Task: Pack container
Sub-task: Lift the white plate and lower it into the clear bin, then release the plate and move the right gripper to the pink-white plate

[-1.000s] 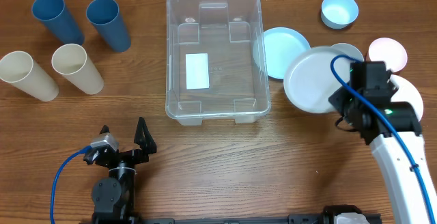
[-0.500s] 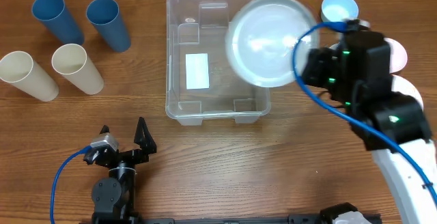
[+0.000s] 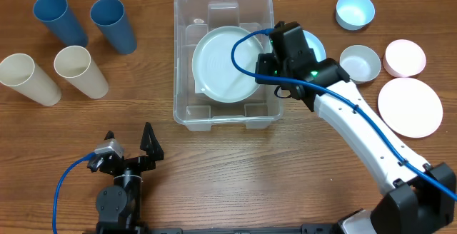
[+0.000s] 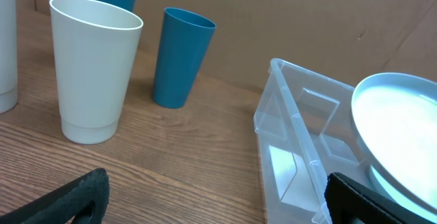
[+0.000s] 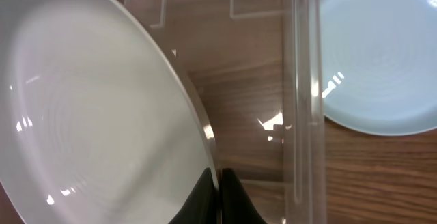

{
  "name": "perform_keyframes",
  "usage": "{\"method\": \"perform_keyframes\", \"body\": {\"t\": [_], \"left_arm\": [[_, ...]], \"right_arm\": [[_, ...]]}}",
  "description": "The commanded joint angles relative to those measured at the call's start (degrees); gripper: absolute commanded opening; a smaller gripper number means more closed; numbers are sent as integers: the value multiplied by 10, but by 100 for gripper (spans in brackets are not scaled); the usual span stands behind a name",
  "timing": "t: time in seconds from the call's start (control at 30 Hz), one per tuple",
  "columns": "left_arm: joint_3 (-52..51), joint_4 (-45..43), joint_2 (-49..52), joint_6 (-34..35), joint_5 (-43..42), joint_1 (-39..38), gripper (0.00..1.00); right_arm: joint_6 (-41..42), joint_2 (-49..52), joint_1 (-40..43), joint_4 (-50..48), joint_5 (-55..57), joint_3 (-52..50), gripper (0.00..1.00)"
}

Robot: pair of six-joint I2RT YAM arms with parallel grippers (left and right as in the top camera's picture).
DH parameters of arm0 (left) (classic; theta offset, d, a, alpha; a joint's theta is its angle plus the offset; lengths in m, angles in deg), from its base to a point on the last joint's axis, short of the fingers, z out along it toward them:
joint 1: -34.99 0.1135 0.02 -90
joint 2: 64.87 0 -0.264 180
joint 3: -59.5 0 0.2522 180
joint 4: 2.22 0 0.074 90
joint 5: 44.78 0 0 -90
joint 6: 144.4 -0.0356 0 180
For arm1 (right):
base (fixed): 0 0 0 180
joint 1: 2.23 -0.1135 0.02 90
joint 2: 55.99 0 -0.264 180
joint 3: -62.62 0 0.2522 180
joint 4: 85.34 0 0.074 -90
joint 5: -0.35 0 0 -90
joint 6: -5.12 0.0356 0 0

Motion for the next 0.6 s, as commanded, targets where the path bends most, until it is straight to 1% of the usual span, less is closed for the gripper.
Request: {"method": "perform_keyframes", "body": {"t": [0.0, 0.27, 0.57], "left_arm": [[-2, -1, -5, 3, -5, 4, 100], [-2, -1, -5, 3, -5, 4, 100], [-2, -1, -5, 4, -5, 4, 100]], "right_arm": [[3, 25, -6, 8, -5, 13, 4], [2, 82, -8, 20, -18, 13, 4], [1, 86, -28, 28, -17, 12, 4]]}}
